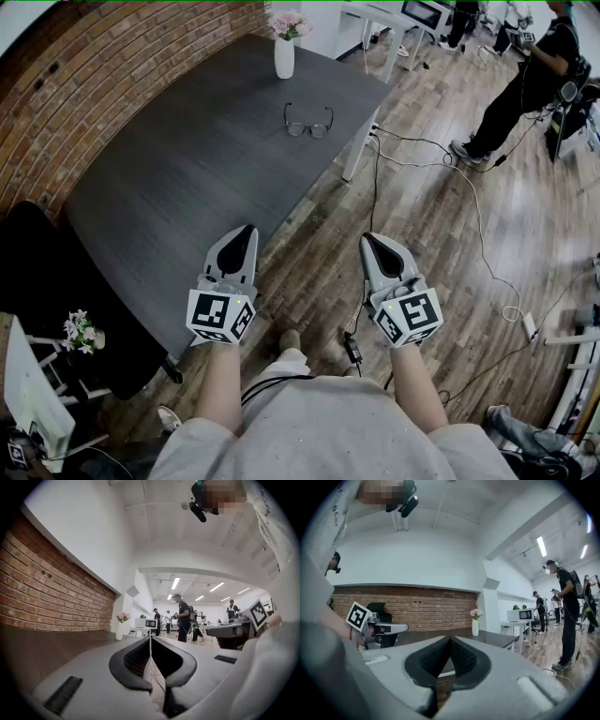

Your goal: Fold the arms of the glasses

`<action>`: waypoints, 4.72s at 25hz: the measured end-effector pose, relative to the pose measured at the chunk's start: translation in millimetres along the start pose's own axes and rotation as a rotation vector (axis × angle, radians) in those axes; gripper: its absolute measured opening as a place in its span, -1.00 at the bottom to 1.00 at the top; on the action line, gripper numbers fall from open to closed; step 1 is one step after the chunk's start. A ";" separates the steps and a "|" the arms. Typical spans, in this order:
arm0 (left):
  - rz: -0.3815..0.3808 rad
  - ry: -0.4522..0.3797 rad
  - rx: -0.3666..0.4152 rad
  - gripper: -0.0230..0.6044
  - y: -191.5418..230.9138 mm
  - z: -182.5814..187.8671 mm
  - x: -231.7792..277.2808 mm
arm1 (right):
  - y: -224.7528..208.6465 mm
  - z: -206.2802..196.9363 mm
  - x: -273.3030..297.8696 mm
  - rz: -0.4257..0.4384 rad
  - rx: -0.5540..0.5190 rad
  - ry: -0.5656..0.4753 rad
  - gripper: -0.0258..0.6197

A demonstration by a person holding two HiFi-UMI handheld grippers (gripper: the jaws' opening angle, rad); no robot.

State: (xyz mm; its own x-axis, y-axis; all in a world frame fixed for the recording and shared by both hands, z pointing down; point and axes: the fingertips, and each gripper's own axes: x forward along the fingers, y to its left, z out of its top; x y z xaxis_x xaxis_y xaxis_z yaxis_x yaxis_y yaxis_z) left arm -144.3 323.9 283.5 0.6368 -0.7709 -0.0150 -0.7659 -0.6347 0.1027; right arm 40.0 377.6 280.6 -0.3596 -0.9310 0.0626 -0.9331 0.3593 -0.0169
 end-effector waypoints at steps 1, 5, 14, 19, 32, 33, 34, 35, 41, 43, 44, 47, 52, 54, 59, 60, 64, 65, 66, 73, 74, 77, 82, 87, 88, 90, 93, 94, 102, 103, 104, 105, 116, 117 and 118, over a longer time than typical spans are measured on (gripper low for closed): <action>-0.004 0.002 -0.002 -0.90 4.8 -1.6 2.2 | 0.6 -2.8 5.5 -0.003 0.001 0.003 -0.92; -0.023 0.006 -0.010 -0.90 21.3 -8.4 9.1 | 4.5 -11.7 24.7 -0.011 0.005 0.015 -0.92; -0.046 -0.002 -0.063 -0.89 47.1 -11.5 16.8 | 11.2 -21.5 47.5 -0.042 0.030 0.033 -0.72; -0.057 0.004 -0.066 -0.75 53.8 -13.6 24.8 | 9.7 -25.2 57.6 -0.040 0.043 0.048 -0.69; -0.031 0.049 -0.060 -0.69 93.8 -23.6 80.3 | -41.8 -31.0 125.3 -0.036 0.070 0.063 -0.65; -0.023 0.051 -0.065 -0.69 99.1 -24.6 88.7 | -48.1 -31.6 133.6 -0.032 0.072 0.066 -0.64; -0.017 0.052 -0.070 -0.69 103.8 -25.4 97.2 | -54.0 -32.1 141.3 -0.028 0.072 0.071 -0.64; -0.013 0.053 -0.075 -0.69 107.5 -26.1 105.9 | -60.0 -32.2 148.3 -0.025 0.072 0.075 -0.63; 0.003 0.073 -0.081 -0.69 122.8 -31.2 163.4 | -103.2 -35.7 192.9 0.000 0.074 0.105 -0.61; 0.009 0.085 -0.086 -0.69 126.6 -36.4 178.3 | -114.7 -40.3 205.1 0.009 0.077 0.118 -0.61; 0.013 0.091 -0.089 -0.69 128.7 -38.6 185.2 | -120.1 -42.4 210.8 0.012 0.080 0.124 -0.61; 0.026 0.106 -0.099 -0.69 136.1 -44.7 205.4 | -135.1 -49.0 228.8 0.024 0.087 0.142 -0.61; 0.049 0.131 -0.112 -0.69 148.8 -55.3 235.9 | -156.3 -63.1 260.9 0.056 0.106 0.171 -0.61; 0.058 0.139 -0.117 -0.69 151.4 -59.9 247.6 | -164.8 -67.3 272.5 0.073 0.107 0.182 -0.61; 0.074 0.160 -0.120 -0.69 158.6 -70.7 276.5 | -182.2 -75.9 299.2 0.116 0.106 0.204 -0.60; 0.078 0.165 -0.121 -0.69 160.4 -73.2 281.9 | -185.1 -78.2 304.0 0.125 0.106 0.209 -0.60; 0.098 0.188 -0.117 -0.69 167.6 -84.0 300.2 | -195.6 -88.0 318.5 0.154 0.108 0.229 -0.60; 0.104 0.192 -0.117 -0.69 169.6 -86.7 303.7 | -197.8 -90.0 321.3 0.159 0.107 0.232 -0.60; 0.108 0.194 -0.120 -0.69 171.6 -89.0 307.0 | -199.8 -91.5 324.1 0.165 0.105 0.233 -0.59; 0.089 0.204 -0.101 -0.69 182.3 -96.1 332.7 | -209.5 -97.0 345.8 0.169 0.109 0.220 -0.58; 0.086 0.209 -0.099 -0.69 184.4 -97.3 336.0 | -209.8 -99.4 348.4 0.168 0.115 0.223 -0.58; 0.067 0.228 -0.095 -0.69 190.5 -103.9 347.8 | -211.3 -103.7 359.6 0.160 0.112 0.231 -0.58; 0.045 0.256 -0.095 -0.69 200.0 -121.4 363.8 | -215.0 -111.4 373.8 0.140 0.098 0.249 -0.58; 0.027 0.270 -0.088 -0.69 206.3 -128.5 376.3 | -215.7 -114.0 387.7 0.139 0.085 0.259 -0.58; 0.025 0.275 -0.082 -0.69 207.2 -129.5 379.3 | -216.3 -115.2 390.5 0.140 0.081 0.262 -0.58; 0.014 0.287 -0.064 -0.69 206.9 -130.6 387.0 | -219.4 -117.3 395.3 0.138 0.072 0.266 -0.58; -0.013 0.297 -0.051 -0.69 206.0 -134.3 394.1 | -222.5 -119.8 400.0 0.130 0.064 0.270 -0.58; -0.021 0.298 -0.055 -0.69 206.0 -135.0 395.9 | -222.8 -120.5 401.6 0.128 0.064 0.269 -0.58; -0.028 0.321 -0.077 -0.69 212.0 -147.7 401.8 | -223.5 -125.3 408.0 0.110 0.039 0.268 -0.68; -0.032 0.327 -0.080 -0.69 211.8 -148.8 402.6 | -224.1 -125.3 408.6 0.107 0.034 0.267 -0.70; -0.037 0.334 -0.078 -0.69 210.6 -149.4 403.7 | -224.7 -125.4 408.9 0.105 0.030 0.267 -0.76; -0.043 0.342 -0.074 -0.68 209.0 -149.9 404.8 | -225.3 -125.4 409.1 0.104 0.024 0.267 -0.79; -0.066 0.360 -0.033 -0.67 207.1 -148.4 408.1 | -219.5 -129.3 422.6 0.142 -0.082 0.293 -0.85; -0.065 0.357 -0.032 -0.67 207.8 -148.9 408.1 | -218.4 -128.9 424.5 0.144 -0.086 0.301 -0.85; -0.064 0.357 -0.031 -0.67 208.2 -149.3 408.2 | -218.0 -128.7 426.2 0.145 -0.094 0.308 -0.86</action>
State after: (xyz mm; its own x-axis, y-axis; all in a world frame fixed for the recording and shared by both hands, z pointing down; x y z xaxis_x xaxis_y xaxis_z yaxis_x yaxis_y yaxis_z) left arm -30.5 -114.9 447.3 0.6785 -0.6586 0.3255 -0.7238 -0.6752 0.1426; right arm 91.0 -89.3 439.4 -0.4560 -0.8120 0.3643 -0.8628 0.5037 0.0430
